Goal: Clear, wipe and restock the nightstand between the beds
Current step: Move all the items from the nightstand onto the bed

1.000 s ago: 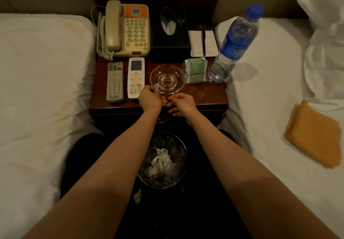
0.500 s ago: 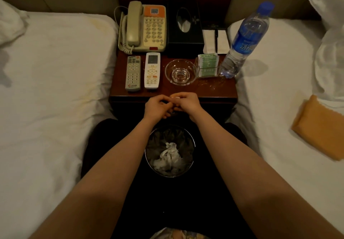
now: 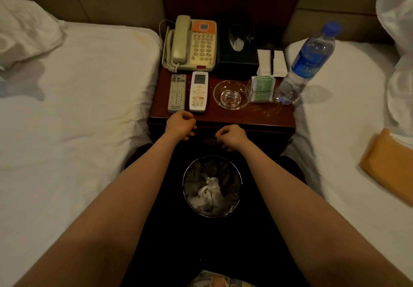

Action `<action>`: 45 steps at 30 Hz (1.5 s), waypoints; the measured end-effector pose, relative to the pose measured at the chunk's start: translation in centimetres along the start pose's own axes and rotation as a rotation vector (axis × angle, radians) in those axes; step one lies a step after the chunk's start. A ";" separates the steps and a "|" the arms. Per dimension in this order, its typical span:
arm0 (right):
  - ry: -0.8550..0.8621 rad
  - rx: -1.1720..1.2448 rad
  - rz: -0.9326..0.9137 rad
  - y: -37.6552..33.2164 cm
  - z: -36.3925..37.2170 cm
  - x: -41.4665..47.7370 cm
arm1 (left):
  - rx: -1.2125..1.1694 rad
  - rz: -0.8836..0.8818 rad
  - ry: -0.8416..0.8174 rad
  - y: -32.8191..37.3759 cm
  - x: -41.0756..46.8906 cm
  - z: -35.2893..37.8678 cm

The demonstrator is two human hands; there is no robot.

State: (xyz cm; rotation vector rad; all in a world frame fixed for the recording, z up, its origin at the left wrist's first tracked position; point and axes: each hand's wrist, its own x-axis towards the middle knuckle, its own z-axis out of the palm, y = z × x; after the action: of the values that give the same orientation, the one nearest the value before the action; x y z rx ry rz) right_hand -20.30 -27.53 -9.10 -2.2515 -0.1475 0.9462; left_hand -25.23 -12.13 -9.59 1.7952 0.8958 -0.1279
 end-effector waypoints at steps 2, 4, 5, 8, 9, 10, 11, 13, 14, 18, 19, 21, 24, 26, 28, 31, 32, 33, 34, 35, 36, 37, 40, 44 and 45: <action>0.046 0.024 -0.072 -1.9 0.2 0.5 | -0.001 0.014 0.055 0.5 0.5 -0.9; 0.143 0.017 -0.169 -3.9 0.4 1.0 | 0.010 0.023 0.133 0.9 1.1 -1.8; 0.190 -0.006 -0.216 -4.9 0.6 1.2 | 0.015 0.029 0.172 1.1 1.4 -2.3; 0.269 -0.133 -0.282 -7.7 1.0 1.9 | 0.088 0.089 0.252 1.8 2.8 -3.7; 0.288 -0.180 -0.297 -8.5 1.1 2.2 | 0.131 0.110 0.260 2.1 3.2 -4.0; 0.312 -0.230 -0.314 -9.2 1.2 2.4 | 0.169 0.129 0.265 2.4 3.6 -4.2; 0.339 -0.283 -0.335 -9.8 1.4 2.7 | 0.197 0.134 0.265 2.7 4.0 -4.3; 0.373 -0.380 -0.354 -10.6 1.7 3.7 | 0.227 0.116 0.243 3.3 5.0 -4.5; 0.369 -0.416 -0.342 -10.9 1.8 4.3 | 0.229 0.089 0.223 3.4 5.5 -4.5; 0.287 -0.437 -0.202 -11.6 2.0 6.7 | 0.272 0.023 0.139 3.4 7.4 -4.2; 0.266 -0.397 -0.165 -11.7 2.0 7.2 | 0.274 0.026 0.133 3.4 7.6 -4.1; 0.245 -0.332 -0.117 -11.9 2.0 8.2 | 0.270 0.043 0.144 3.4 8.2 -3.9; 0.250 -0.301 -0.091 -12.3 1.7 9.2 | 0.281 0.043 0.149 3.7 8.9 -4.3; 0.239 -0.272 -0.072 -12.5 1.4 9.5 | 0.271 0.028 0.147 4.0 9.1 -4.7; 0.243 -0.261 -0.073 -12.5 1.2 9.7 | 0.269 0.000 0.152 4.1 9.3 -5.0; 0.240 -0.252 -0.103 -12.3 1.0 9.6 | 0.346 -0.051 0.123 4.2 9.1 -5.5; 0.229 -0.241 -0.109 -12.2 0.9 9.4 | 0.354 -0.066 0.114 4.3 8.9 -5.8; 0.220 -0.219 -0.118 -12.1 0.8 9.2 | 0.350 -0.078 0.120 4.4 8.7 -6.2; 0.220 -0.185 -0.125 -12.0 0.7 9.0 | 0.339 -0.090 0.131 4.6 8.5 -6.7; 0.227 -0.141 -0.128 -11.9 0.7 8.7 | 0.325 -0.098 0.145 4.8 8.2 -7.2; 0.239 -0.081 -0.125 -11.9 0.7 8.4 | 0.299 -0.097 0.155 5.0 8.1 -7.7; 0.250 0.002 -0.116 -11.9 0.7 8.1 | 0.264 -0.086 0.161 5.3 7.9 -8.2; 0.272 0.271 -0.057 -12.5 1.1 7.3 | 0.149 -0.077 0.181 5.8 7.5 -10.0; 0.250 0.287 -0.161 -14.2 2.5 6.8 | 0.024 -0.115 0.244 5.4 7.6 -12.7; 0.243 0.239 -0.182 -15.0 3.0 6.7 | 0.003 -0.119 0.258 5.2 7.6 -13.4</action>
State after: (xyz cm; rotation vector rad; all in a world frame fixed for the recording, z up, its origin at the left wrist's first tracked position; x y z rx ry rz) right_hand -15.18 -12.20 -5.11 -2.0709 -0.1213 0.5578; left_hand -20.90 2.39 -3.66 1.7866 1.1863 0.0286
